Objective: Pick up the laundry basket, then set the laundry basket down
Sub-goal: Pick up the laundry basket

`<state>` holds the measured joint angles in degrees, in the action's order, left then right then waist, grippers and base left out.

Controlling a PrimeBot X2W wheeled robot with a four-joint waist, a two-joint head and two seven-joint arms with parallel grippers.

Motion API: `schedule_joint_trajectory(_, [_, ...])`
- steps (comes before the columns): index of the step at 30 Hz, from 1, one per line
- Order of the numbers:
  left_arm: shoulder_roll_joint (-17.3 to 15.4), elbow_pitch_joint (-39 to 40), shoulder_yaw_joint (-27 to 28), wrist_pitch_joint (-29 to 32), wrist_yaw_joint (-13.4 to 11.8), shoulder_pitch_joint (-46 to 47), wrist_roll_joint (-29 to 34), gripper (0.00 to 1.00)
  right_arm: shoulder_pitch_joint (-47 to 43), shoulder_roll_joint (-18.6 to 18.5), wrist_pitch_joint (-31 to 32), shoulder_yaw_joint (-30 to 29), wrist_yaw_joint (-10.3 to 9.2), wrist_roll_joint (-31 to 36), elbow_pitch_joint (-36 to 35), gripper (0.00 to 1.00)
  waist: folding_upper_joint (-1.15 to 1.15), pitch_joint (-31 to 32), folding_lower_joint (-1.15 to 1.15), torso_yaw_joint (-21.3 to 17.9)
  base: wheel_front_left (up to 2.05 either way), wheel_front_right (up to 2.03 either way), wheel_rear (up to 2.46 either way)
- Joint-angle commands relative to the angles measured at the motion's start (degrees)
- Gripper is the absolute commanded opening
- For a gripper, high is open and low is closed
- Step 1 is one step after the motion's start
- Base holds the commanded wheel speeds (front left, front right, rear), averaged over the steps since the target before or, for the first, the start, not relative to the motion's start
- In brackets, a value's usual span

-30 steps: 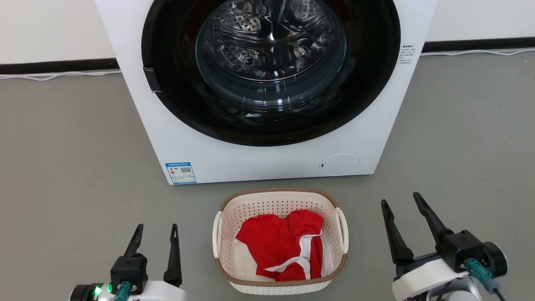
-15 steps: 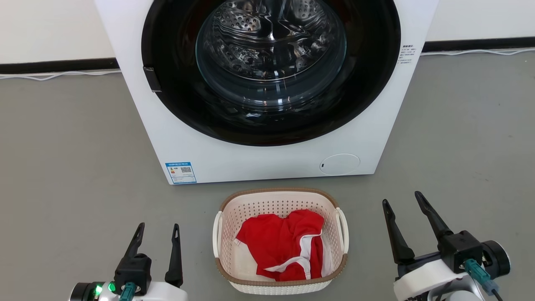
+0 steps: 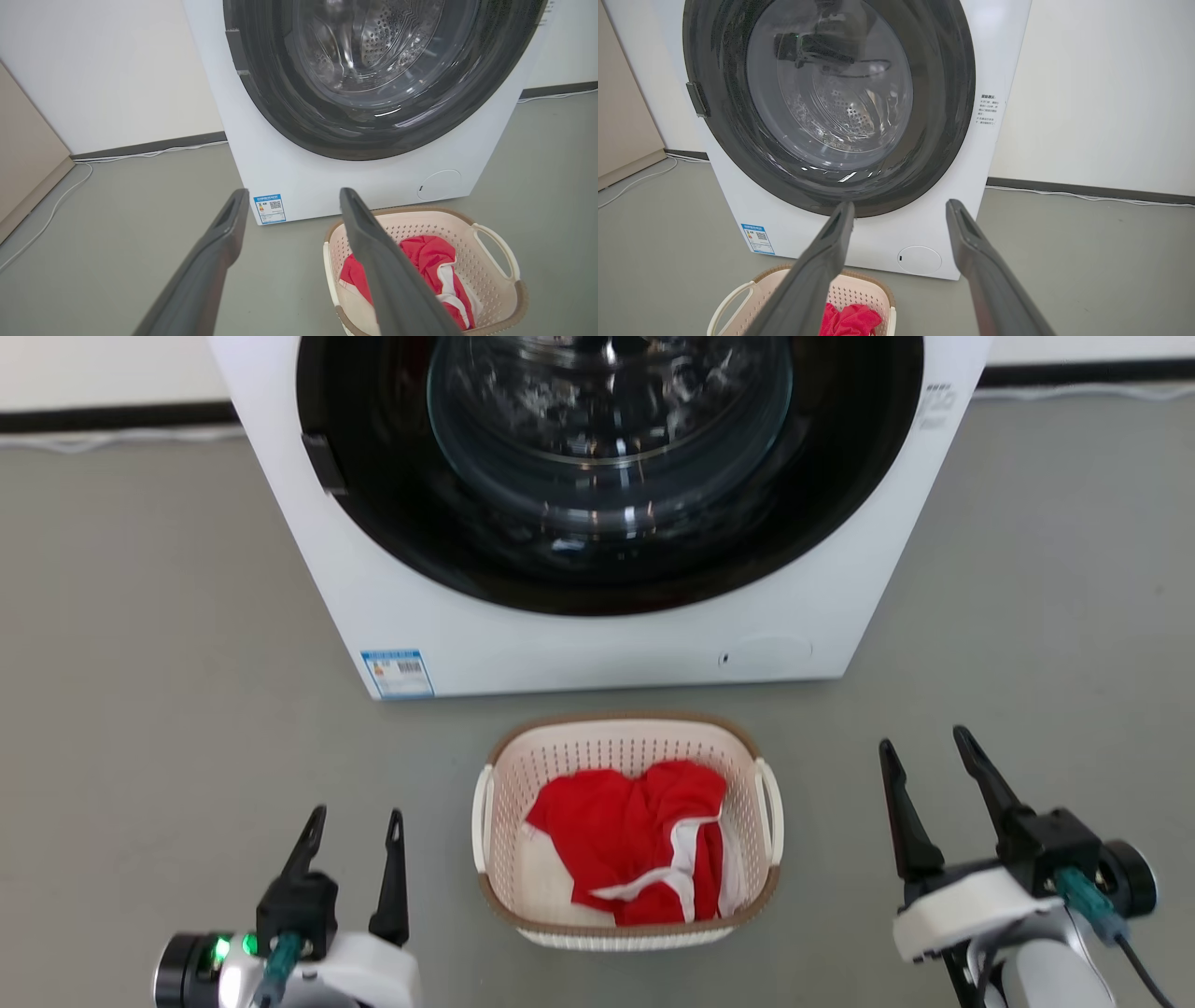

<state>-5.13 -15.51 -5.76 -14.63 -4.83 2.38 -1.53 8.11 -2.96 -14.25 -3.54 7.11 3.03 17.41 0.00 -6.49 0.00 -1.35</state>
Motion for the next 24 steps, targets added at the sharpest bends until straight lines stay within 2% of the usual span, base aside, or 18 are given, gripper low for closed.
schedule_joint_trajectory(1, [-0.54, -0.09, 1.99, -0.37, 0.91, 4.11, -0.23, 1.0, 3.35, 0.02, -0.74, 1.27, 0.37, 0.64, 0.06, 1.0, 0.0, -2.37, 0.0, 0.06, 0.0, 0.0, 0.0])
schedule_joint_trajectory(11, [-0.27, -14.44, 1.33, -0.37, 4.76, 15.52, -1.73, 1.0, 13.29, 0.07, -0.74, 2.01, 0.37, 2.0, 12.99, 1.0, 0.0, -11.89, 0.0, 0.21, 0.0, 0.0, 0.0])
schedule_joint_trajectory(19, [0.65, -32.24, 0.48, -0.37, 6.32, 29.87, -3.02, 1.0, 26.64, 0.04, -0.68, 0.73, 0.37, 4.4, 32.82, 1.0, 0.0, -20.65, 0.0, 0.14, 0.0, 0.0, 0.0])
schedule_joint_trajectory(24, [1.12, -40.78, -0.72, 0.14, 6.81, 37.71, -3.16, 1.0, 33.81, -0.7, 0.51, -0.28, 0.37, 6.91, 41.35, 1.0, 0.0, -24.91, 0.0, 0.23, 0.0, 0.0, 0.0])
